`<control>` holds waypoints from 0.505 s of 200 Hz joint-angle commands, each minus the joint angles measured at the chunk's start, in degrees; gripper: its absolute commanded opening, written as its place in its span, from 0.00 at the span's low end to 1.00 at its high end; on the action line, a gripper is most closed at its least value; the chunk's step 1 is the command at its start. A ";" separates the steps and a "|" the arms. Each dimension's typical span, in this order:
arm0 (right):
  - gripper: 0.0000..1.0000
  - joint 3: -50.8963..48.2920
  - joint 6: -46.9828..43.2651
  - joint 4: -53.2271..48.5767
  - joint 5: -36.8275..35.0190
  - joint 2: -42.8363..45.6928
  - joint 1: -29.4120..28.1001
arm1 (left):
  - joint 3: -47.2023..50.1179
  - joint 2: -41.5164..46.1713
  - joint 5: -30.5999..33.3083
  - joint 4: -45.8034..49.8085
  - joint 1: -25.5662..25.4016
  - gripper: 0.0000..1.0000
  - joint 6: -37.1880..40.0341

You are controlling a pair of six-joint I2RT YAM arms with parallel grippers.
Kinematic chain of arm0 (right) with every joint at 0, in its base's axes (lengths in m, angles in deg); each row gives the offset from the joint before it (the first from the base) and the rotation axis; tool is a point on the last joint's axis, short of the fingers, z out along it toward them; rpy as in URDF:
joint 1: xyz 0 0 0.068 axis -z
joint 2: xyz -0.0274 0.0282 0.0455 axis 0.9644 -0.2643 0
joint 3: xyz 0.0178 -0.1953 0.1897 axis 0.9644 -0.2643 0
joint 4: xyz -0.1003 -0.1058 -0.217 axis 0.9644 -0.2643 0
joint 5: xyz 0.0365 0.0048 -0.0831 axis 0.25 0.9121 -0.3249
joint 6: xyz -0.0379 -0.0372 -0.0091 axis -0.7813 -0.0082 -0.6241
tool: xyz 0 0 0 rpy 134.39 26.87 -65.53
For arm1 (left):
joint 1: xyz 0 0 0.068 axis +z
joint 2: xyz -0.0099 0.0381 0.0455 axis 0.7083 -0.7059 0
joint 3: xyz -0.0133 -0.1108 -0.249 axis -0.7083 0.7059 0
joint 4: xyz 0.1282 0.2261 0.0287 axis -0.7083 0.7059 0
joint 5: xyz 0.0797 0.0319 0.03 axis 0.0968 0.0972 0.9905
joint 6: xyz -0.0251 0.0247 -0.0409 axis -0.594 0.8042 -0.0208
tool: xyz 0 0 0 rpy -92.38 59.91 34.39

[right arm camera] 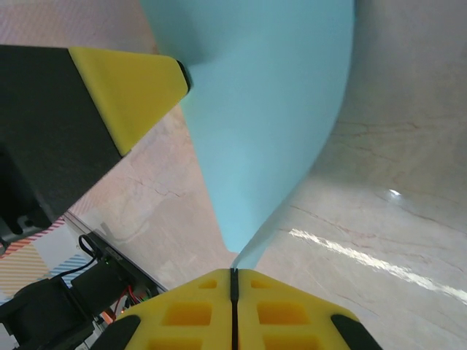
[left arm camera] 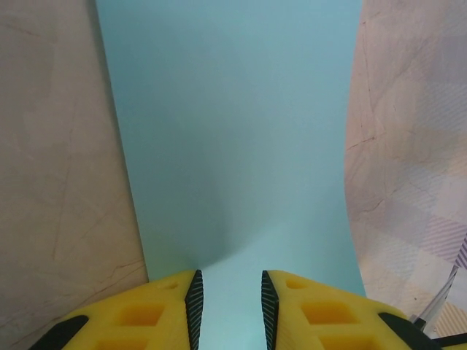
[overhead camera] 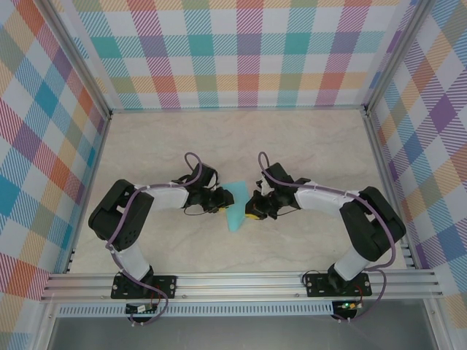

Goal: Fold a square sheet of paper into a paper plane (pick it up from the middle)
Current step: Third fold the triangle at the center of the table.

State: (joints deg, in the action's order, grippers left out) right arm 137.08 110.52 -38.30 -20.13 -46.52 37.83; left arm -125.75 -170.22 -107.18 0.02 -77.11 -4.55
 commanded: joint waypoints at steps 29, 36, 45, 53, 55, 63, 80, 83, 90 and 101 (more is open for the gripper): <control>0.08 4.88 0.72 1.09 0.82 -4.37 -0.99 | -1.59 4.43 1.85 3.42 -0.69 0.30 1.25; 0.08 5.41 0.48 0.99 0.61 -4.90 -1.10 | -1.37 5.26 2.69 3.76 -0.69 0.30 1.27; 0.08 6.09 0.32 0.78 0.45 -5.55 -1.17 | -1.12 6.10 4.11 4.05 -0.69 0.30 1.43; 0.08 6.65 0.13 0.72 0.34 -6.10 -1.37 | -0.67 6.75 5.22 4.15 -0.62 0.30 1.39; 0.08 6.74 0.04 0.67 0.34 -6.22 -1.39 | -0.58 6.87 5.53 4.19 -0.60 0.30 1.44; 0.08 7.26 -0.20 0.50 0.34 -6.78 -1.52 | -0.24 7.44 6.60 4.30 -0.60 0.30 1.45; 0.08 8.45 -0.84 0.35 0.43 -8.13 -1.83 | 0.40 8.54 8.33 4.57 -0.60 0.30 1.18; 0.08 8.60 -0.88 0.34 0.43 -8.31 -1.84 | 0.46 8.71 8.66 4.65 -0.60 0.30 1.19; 0.08 9.10 -1.04 0.25 0.58 -8.93 -2.00 | 0.55 9.10 9.13 4.93 -0.60 0.30 1.14; 0.08 9.82 -1.13 0.27 0.73 -9.73 -2.17 | 0.77 9.71 9.91 5.41 -0.60 0.30 1.17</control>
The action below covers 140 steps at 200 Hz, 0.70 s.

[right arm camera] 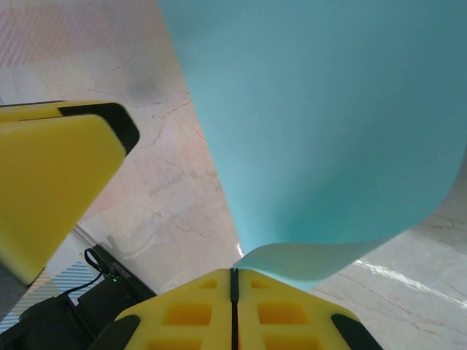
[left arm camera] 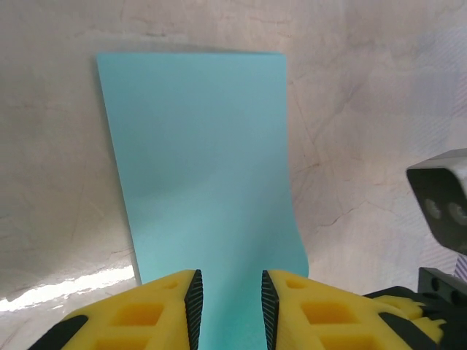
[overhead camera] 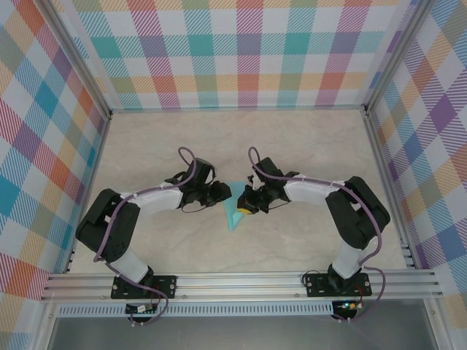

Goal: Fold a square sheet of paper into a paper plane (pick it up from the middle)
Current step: Third fold the triangle at the center of the table.

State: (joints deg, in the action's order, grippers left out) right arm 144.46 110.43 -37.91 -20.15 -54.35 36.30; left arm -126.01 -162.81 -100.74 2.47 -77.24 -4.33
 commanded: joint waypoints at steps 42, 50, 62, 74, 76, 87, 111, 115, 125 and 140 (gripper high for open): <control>0.08 4.25 -1.16 0.45 1.06 -4.48 -1.09 | 2.51 3.89 4.35 3.77 -0.46 0.29 0.98; 0.08 4.54 -1.05 0.44 1.15 -4.93 -1.08 | 2.95 4.13 4.27 3.72 -0.47 0.29 0.81; 0.08 4.98 -1.04 0.49 1.15 -5.53 -1.18 | 3.48 4.56 3.85 3.69 -0.47 0.29 0.66; 0.08 5.18 -1.04 0.52 1.15 -5.93 -1.18 | 4.16 5.16 3.44 3.63 -0.53 0.29 0.49; 0.08 5.23 -1.04 0.58 1.15 -6.02 -1.18 | 4.18 5.22 3.33 3.61 -0.55 0.29 0.44; 0.08 5.58 -1.13 0.61 1.24 -6.43 -1.27 | 4.84 5.94 3.01 3.57 -0.54 0.29 0.22; 0.08 5.86 -1.18 1.14 1.33 -7.11 -1.24 | 6.79 7.20 1.55 2.33 -0.55 0.29 -0.81; 0.08 5.96 -1.24 1.13 1.28 -7.21 -1.27 | 7.09 7.30 1.28 2.07 -0.60 0.29 -1.02; 0.08 6.28 -1.22 1.24 1.27 -7.63 -1.28 | 7.76 7.51 0.60 1.39 -0.71 0.28 -1.38; 0.08 6.66 -1.22 1.41 1.41 -8.31 -1.36 | 8.78 7.66 -0.45 0.39 -0.90 0.27 -1.74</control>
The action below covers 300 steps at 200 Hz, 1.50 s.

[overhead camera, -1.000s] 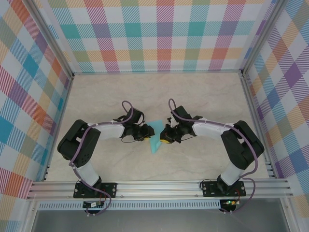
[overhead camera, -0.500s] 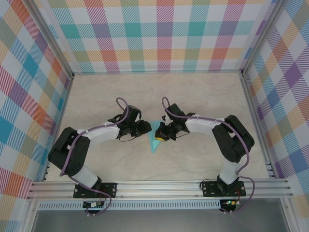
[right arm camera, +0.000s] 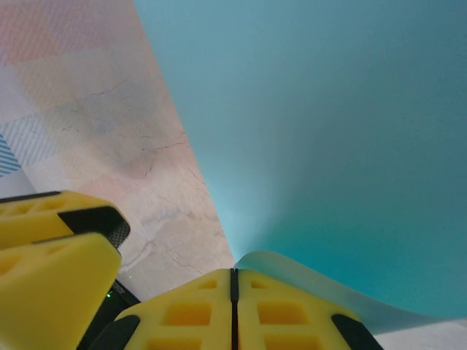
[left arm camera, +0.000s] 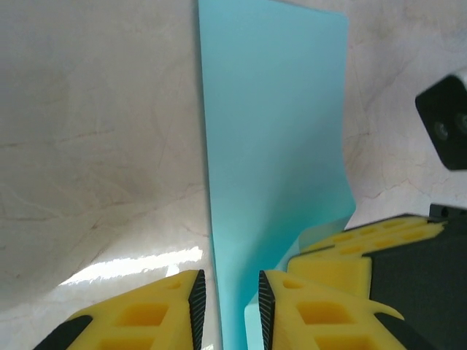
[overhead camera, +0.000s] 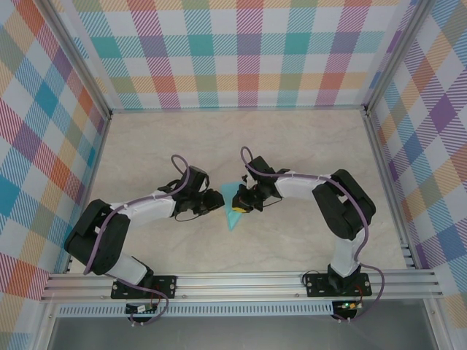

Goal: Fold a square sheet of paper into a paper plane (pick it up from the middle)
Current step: Third fold the triangle at the center of the table.

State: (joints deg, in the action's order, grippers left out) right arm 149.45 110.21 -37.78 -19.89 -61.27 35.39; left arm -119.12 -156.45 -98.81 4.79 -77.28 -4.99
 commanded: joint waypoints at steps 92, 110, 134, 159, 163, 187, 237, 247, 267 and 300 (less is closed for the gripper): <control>0.09 2.88 -1.85 1.03 1.68 -3.70 -0.53 | 3.73 2.65 -5.05 -4.11 -3.55 0.24 -1.10; 0.09 3.18 -2.14 0.74 1.59 -4.05 -0.57 | 3.73 2.56 -5.46 -4.51 -4.25 0.24 -1.12; 0.09 3.40 -2.49 0.65 1.63 -4.41 -0.70 | 3.98 2.65 -5.66 -4.53 -4.81 0.23 -1.11; 0.09 3.63 -2.80 0.56 1.59 -4.87 -0.79 | 4.32 2.58 -6.06 -4.74 -5.12 0.23 -1.10; 0.09 3.63 -2.75 0.57 1.58 -4.86 -0.79 | 4.26 2.51 -6.08 -4.79 -5.12 0.23 -1.10; 0.09 3.72 -2.83 0.31 0.53 -4.86 -0.79 | 4.25 2.44 -6.43 -5.01 -5.67 0.22 -1.12; 0.09 3.98 -3.54 -0.95 -1.40 -4.51 -0.85 | 4.22 1.54 -7.81 -5.97 -6.71 0.22 -1.04; 0.09 4.07 -3.61 -0.94 -1.31 -4.63 -0.88 | 4.08 1.21 -8.08 -6.09 -6.91 0.22 -0.95; 0.09 4.07 -3.68 -1.09 -1.23 -4.77 -0.89 | 4.16 0.73 -8.17 -6.16 -7.31 0.22 -0.86; 0.09 3.98 -3.72 -1.08 -1.25 -4.85 -0.88 | 4.78 0.17 -7.44 -5.98 -7.96 0.21 -0.77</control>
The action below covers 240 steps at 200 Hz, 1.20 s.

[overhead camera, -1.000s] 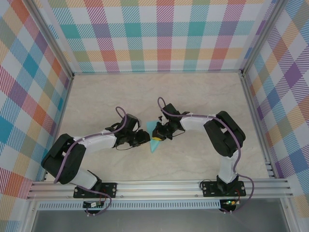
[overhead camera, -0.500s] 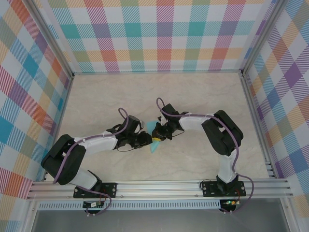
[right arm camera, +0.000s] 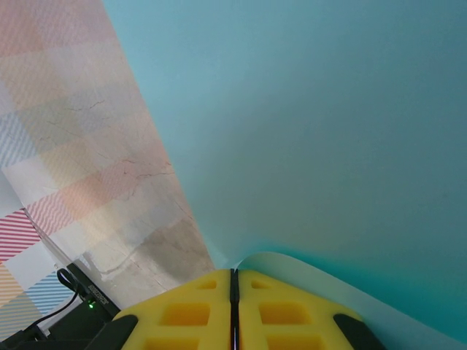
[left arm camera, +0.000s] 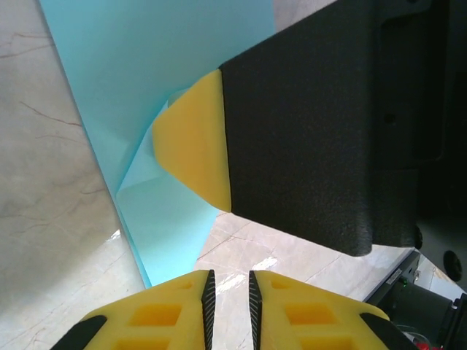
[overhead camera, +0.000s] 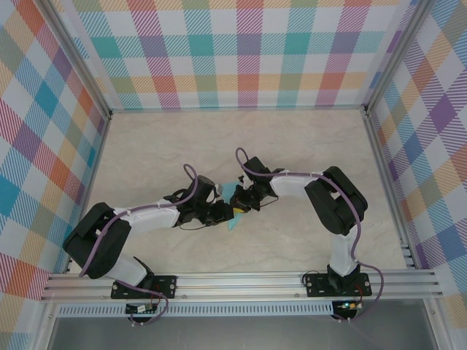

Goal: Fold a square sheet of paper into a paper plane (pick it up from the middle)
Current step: Third fold the triangle at the center of the table.

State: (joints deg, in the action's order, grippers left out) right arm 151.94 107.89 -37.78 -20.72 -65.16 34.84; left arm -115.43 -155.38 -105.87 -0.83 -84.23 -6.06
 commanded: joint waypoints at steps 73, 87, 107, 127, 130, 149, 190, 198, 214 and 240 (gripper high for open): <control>0.09 1.67 -1.58 -0.75 -0.57 -1.06 -0.32 | 1.00 -3.67 0.43 -1.36 -1.84 0.18 0.06; 0.09 1.65 -1.67 -0.58 -0.57 -1.06 -0.33 | 0.96 -4.03 0.59 -1.50 -1.97 0.18 -0.01; 0.09 1.58 -1.67 -0.65 -0.52 -1.06 -0.33 | 0.92 -4.13 1.01 -1.31 -1.96 0.18 0.01; 0.09 1.58 -1.67 -0.73 -0.61 -1.15 -0.34 | 0.84 -4.39 1.65 -0.92 -1.92 0.18 0.28; 0.09 1.58 -1.67 -0.64 -0.64 -1.17 -0.33 | 0.90 -4.51 1.59 -0.89 -1.98 0.18 0.31; 0.09 1.58 -1.68 -0.57 -0.65 -1.30 -0.33 | 0.91 -5.16 1.57 -1.07 -1.93 0.18 0.24; 0.09 1.58 -1.77 -0.40 -0.65 -1.41 -0.33 | 0.91 -5.45 1.50 -1.32 -1.96 0.18 0.28; 0.09 1.66 -1.76 -0.42 -0.65 -1.42 -0.31 | 0.91 -5.45 1.54 -1.41 -2.00 0.18 0.29; 0.09 1.67 -1.76 -0.50 -0.54 -1.54 -0.33 | 0.91 -5.53 1.39 -1.52 -1.97 0.18 0.33; 0.09 1.75 -1.71 -0.44 -0.39 -1.83 -0.33 | 0.91 -5.78 1.22 -1.60 -1.99 0.18 0.32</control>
State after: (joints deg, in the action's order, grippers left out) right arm 152.35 107.33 -38.11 -21.07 -65.95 34.84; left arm -115.04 -160.38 -104.76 -1.20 -85.59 -6.06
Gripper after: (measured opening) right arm 0.090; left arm 0.180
